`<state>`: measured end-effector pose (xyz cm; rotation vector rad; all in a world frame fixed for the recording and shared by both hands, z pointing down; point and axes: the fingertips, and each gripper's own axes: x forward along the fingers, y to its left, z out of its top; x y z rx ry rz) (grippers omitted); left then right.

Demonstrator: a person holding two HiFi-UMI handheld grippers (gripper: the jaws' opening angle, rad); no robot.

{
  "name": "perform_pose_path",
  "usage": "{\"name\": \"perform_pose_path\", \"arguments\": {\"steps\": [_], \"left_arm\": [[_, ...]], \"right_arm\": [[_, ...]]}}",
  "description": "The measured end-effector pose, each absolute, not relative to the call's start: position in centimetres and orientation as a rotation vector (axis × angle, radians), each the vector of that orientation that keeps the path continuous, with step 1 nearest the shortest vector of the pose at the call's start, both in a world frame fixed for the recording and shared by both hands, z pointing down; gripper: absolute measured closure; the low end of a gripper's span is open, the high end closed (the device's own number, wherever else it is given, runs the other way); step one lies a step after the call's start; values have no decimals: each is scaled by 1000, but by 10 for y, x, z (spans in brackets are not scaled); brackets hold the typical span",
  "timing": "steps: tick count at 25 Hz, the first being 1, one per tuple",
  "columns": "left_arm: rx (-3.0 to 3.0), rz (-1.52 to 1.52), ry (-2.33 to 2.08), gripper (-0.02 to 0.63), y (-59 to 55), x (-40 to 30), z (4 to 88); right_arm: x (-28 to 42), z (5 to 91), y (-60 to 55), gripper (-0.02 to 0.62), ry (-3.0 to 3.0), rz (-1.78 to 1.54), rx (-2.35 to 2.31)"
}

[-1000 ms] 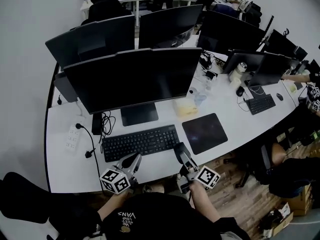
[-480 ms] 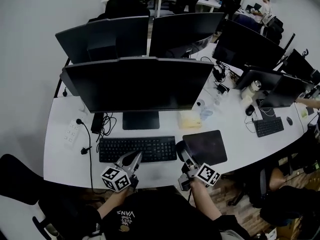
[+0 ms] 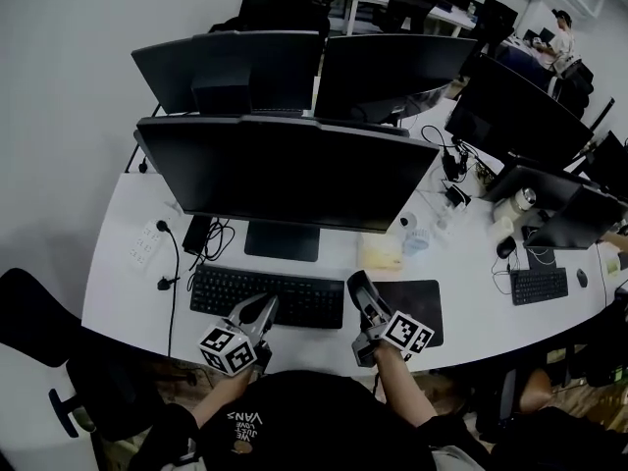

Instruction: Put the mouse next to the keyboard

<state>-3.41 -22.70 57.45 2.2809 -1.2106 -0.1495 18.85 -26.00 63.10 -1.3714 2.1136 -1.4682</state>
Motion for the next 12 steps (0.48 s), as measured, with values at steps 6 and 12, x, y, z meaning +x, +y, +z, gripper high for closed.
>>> {"name": "perform_pose_path", "arguments": {"steps": [6, 12], "left_arm": [[2230, -164, -1289, 604, -223, -35, 580], [2198, -149, -1317, 604, -214, -34, 586]], "right_arm": [[204, 662, -267, 416, 2214, -1506, -1529], [225, 686, -260, 416, 2223, -1569, -1618]]}}
